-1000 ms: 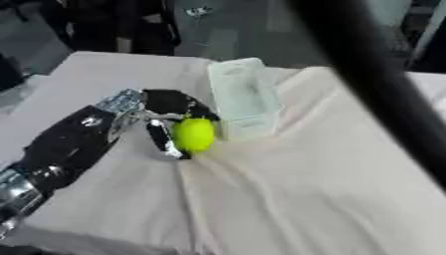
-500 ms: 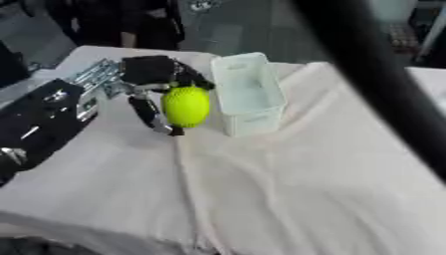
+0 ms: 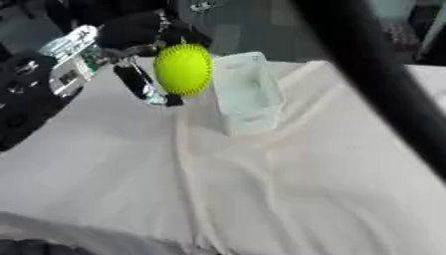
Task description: Pick up objects on the table and place them in the box.
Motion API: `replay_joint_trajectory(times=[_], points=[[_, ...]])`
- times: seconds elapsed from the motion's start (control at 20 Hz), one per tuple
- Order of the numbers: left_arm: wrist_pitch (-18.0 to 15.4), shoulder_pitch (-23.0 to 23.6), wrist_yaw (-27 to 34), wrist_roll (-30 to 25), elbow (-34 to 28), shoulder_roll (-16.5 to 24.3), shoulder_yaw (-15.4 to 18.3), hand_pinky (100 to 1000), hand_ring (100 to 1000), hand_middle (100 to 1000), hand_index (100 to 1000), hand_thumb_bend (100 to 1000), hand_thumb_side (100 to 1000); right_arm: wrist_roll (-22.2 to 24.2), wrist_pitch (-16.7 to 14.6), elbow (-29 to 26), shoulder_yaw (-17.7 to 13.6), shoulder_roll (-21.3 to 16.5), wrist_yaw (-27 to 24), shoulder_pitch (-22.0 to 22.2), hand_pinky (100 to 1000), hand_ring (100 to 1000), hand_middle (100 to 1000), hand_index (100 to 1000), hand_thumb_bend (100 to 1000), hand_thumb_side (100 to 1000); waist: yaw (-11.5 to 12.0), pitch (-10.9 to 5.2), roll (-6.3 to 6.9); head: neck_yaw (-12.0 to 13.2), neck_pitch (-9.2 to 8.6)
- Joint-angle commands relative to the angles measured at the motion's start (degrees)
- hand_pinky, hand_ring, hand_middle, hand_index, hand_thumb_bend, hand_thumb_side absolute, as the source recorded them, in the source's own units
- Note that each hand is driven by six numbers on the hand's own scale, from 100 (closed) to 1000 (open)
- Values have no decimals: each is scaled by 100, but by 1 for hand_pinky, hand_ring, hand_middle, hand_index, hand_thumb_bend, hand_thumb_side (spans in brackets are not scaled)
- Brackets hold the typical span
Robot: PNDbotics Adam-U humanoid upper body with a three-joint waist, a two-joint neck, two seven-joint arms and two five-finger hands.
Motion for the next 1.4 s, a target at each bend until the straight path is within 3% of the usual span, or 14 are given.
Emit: replay_joint_trajectory(times=[0.05,0.75,1.4], points=[[-46,-249,41,76,169,124,177,100,100,104,399,100,617,2,28,-77,-61,-201,-63,-111,190,477,540,801,100,1000,-29,-66,-3,33,-18],[-629,-651,-557,528,1382,-302,429,100,100,105,404,100,613,73,419,-77,-4,-294,-557,-719,197,477,538,802,100,1000,-458,55,115,174,-18],[-652,-685,-612,969,1961,-348,617,100,100,117,418,100,617,149,841,-77,46,-221,-996,-1369,200,477,538,806,100,1000,-848,317,221,221,-18]])
